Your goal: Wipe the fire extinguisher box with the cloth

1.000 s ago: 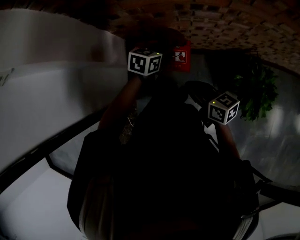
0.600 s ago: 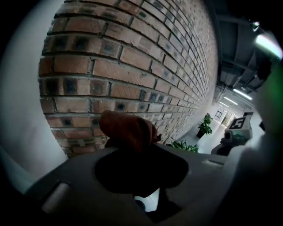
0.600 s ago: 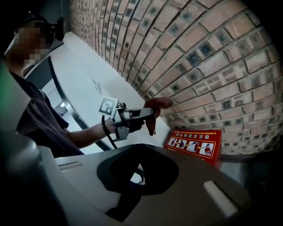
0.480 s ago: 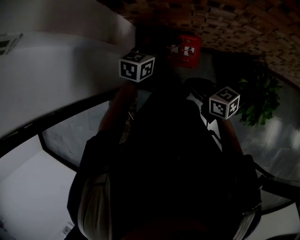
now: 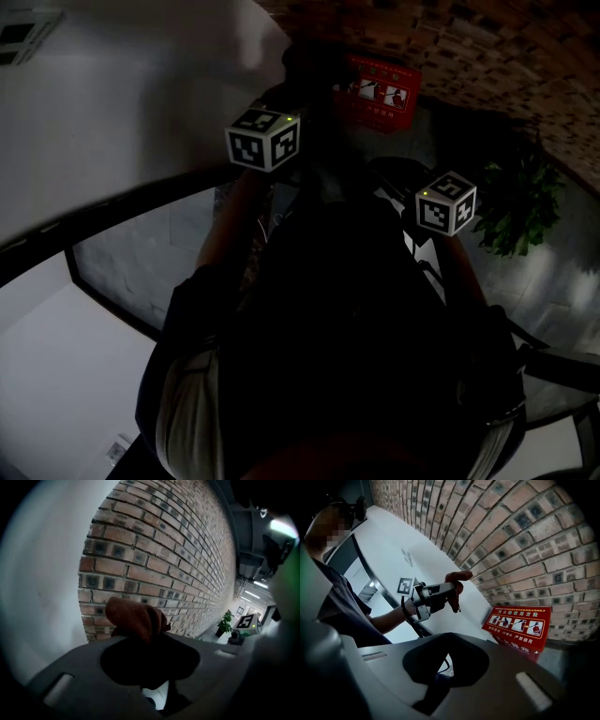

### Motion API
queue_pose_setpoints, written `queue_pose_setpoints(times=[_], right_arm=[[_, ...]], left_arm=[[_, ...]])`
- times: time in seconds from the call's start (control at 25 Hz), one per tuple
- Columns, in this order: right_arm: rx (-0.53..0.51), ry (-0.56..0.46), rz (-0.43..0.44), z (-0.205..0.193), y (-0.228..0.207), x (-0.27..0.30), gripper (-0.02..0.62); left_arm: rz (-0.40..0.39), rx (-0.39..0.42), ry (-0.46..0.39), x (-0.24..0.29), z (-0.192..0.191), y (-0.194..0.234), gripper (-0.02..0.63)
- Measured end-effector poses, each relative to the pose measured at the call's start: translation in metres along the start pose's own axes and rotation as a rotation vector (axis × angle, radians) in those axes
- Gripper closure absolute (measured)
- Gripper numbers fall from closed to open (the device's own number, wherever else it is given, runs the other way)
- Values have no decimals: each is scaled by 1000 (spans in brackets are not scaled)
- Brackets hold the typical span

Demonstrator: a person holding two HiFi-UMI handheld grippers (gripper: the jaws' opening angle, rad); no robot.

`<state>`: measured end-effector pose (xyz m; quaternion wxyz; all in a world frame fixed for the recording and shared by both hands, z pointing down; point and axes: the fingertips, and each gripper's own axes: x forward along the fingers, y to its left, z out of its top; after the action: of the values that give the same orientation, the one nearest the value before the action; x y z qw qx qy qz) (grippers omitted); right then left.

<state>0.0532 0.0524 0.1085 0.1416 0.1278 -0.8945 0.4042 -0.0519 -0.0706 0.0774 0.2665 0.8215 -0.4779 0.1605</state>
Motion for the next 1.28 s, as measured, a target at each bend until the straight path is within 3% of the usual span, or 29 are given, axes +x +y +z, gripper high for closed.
queue_pose_setpoints(times=[0.32,0.56,0.88,1.04,1.28], right_arm=[[-70,58,-22,-7,42,48,595],[-51,63,-42,-26,95,101,595],[-13,64,-101,-79,141,129,595],[14,45,-88,-86,141,115,595],[-32,30,-9,-90,139,84,595]], left_arm=[[-30,-27,-86,-59,-8,32,514],[-105,-12,-129,-103,-22,47,514],[-201,-81,-65,-122,-76,48,514],[-176,-56,-45,-126,-86,32,514],[-88,-96,-31,-122,-93,11,514]])
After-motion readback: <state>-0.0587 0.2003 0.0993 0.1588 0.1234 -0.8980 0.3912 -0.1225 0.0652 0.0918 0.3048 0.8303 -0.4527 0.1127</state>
